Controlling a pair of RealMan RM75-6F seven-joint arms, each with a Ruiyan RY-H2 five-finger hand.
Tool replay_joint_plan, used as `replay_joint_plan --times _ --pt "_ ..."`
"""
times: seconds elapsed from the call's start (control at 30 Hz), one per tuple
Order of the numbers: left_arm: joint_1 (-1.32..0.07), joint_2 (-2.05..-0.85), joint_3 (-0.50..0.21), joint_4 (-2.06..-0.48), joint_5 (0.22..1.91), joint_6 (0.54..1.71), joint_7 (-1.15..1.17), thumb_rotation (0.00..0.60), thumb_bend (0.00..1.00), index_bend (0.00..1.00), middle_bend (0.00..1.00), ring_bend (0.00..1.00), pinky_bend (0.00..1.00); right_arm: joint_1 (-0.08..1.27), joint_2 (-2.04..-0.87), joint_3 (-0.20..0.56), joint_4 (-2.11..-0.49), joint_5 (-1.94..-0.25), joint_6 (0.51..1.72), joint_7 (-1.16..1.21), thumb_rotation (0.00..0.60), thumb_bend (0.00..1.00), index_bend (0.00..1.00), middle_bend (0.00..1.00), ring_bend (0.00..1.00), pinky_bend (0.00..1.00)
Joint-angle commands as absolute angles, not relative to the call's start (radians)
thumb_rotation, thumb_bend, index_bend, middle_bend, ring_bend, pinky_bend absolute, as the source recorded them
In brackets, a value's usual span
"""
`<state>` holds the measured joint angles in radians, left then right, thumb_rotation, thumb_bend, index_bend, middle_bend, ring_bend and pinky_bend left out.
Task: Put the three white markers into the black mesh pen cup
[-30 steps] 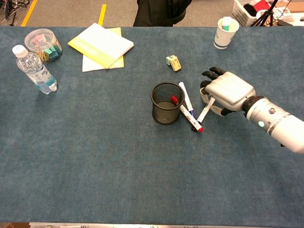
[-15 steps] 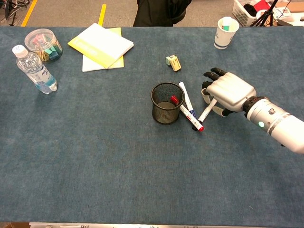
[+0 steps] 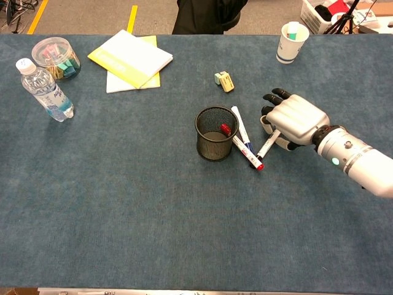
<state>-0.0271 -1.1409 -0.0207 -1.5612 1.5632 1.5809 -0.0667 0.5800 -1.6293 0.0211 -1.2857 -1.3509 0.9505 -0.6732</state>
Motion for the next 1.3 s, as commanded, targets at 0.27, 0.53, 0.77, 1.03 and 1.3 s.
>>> replay_joint_plan --times 0.27,0.53,0.77,1.03,1.3 --pt "-0.027 -1.14 -0.02 -1.562 1.565 1.581 -0.067 0.6 0.15 0.2 0.18 0.17 0.14 0.576 -1.604 0.02 -1.31 -1.373 0.991 -0.664 0.6 0.35 0.53 0.32 0.07 0.0" --pt "-0.031 -1.139 -0.02 -1.568 1.573 1.58 -0.062 0.6 0.15 0.2 0.18 0.17 0.14 0.596 -1.484 0.026 -1.439 -1.446 1.04 -0.714 0.6 0.35 0.54 0.33 0.08 0.0" --pt "-0.033 -1.139 -0.018 -1.576 1.581 1.581 -0.056 0.6 0.15 0.2 0.18 0.17 0.14 0.636 -1.316 0.059 -1.647 -1.487 1.046 -0.814 0.6 0.35 0.55 0.33 0.08 0.0" --pt "-0.035 -1.141 -0.018 -1.579 1.586 1.583 -0.051 0.6 0.15 0.2 0.18 0.17 0.14 0.691 -1.174 0.124 -1.827 -1.461 1.014 -0.962 0.6 0.35 0.55 0.34 0.08 0.0" --pt "-0.03 -1.149 -0.016 -1.567 1.582 1.586 -0.064 0.6 0.15 0.2 0.18 0.17 0.14 0.774 -1.183 0.157 -1.876 -1.365 0.938 -1.141 0.6 0.35 0.55 0.34 0.08 0.0"
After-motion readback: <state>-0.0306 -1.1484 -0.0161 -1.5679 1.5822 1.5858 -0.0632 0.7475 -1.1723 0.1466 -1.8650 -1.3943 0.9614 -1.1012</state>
